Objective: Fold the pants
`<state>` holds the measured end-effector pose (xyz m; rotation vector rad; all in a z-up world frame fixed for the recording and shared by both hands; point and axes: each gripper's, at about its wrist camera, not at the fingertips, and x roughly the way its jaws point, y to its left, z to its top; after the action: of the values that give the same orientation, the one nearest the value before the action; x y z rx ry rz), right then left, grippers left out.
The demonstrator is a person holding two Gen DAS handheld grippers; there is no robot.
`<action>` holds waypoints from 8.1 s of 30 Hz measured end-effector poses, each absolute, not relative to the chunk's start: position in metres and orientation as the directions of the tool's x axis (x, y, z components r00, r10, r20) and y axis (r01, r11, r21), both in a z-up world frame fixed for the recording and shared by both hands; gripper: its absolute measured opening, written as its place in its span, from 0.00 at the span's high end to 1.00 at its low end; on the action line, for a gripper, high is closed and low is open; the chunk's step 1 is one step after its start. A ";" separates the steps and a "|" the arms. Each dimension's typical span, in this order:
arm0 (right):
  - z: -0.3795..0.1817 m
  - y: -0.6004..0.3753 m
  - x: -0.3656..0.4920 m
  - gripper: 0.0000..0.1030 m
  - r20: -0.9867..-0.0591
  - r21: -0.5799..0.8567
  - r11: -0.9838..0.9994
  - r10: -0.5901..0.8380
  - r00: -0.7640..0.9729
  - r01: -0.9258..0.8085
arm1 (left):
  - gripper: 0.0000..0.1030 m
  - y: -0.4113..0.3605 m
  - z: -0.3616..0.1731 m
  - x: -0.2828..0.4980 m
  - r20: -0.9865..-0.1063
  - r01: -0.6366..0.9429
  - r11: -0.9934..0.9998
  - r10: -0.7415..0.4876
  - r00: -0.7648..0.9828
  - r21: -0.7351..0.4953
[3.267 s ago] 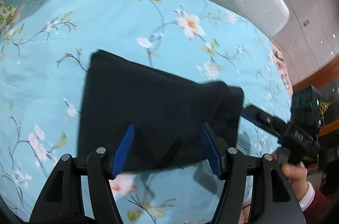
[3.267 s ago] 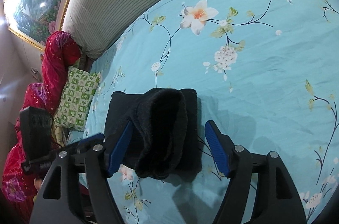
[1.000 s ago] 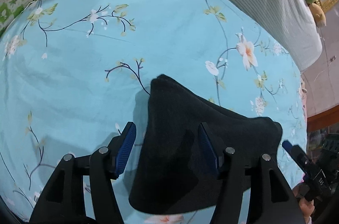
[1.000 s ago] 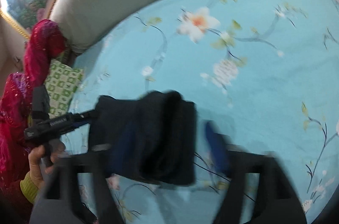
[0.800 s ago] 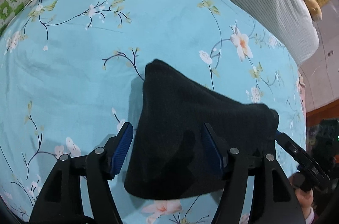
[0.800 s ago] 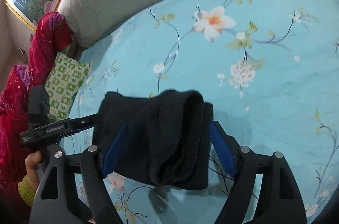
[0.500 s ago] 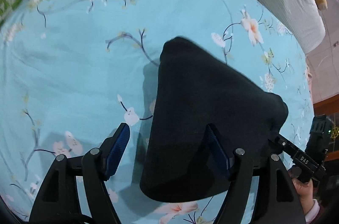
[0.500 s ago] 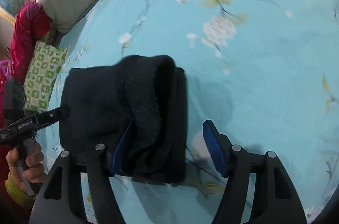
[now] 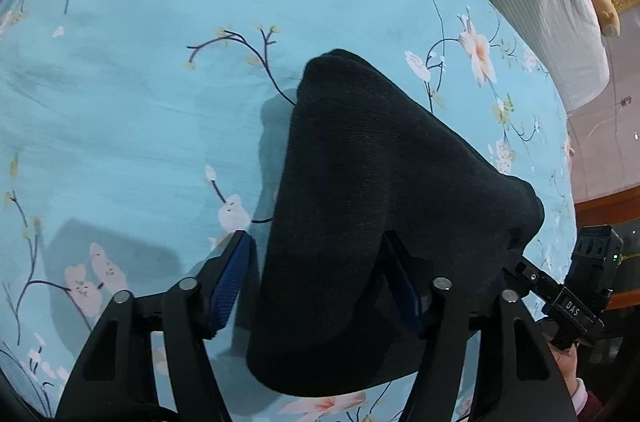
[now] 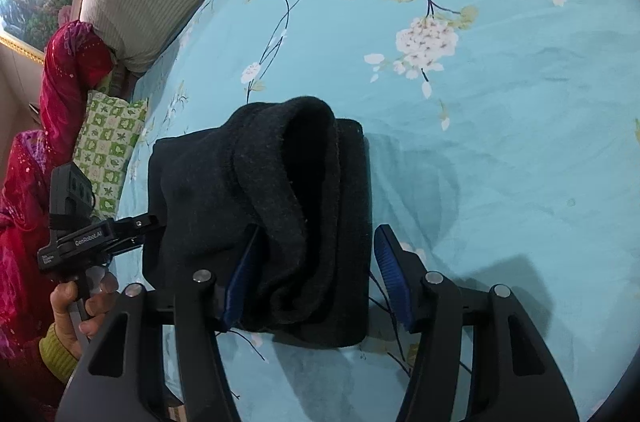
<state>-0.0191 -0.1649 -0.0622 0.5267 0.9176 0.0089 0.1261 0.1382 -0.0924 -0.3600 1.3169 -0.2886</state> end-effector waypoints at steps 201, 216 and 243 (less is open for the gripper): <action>-0.061 0.019 0.036 0.03 -0.620 -0.034 0.995 0.054 0.782 -0.095 | 0.14 0.202 -0.053 0.041 -0.826 -0.091 0.995 0.092 0.556 0.049; -0.060 0.020 0.037 0.03 -0.623 -0.057 0.994 0.039 0.781 -0.095 | 0.14 0.200 -0.051 0.038 -0.822 -0.083 0.995 0.091 0.562 0.054; -0.054 0.015 0.036 0.03 -0.614 -0.064 0.994 0.030 0.788 -0.087 | 0.13 0.197 -0.047 0.037 -0.821 -0.073 0.996 0.085 0.564 0.053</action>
<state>0.0359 0.0150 -0.0544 -0.0906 0.6598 0.0629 0.0368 0.1973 -0.0471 0.0138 0.9668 0.0927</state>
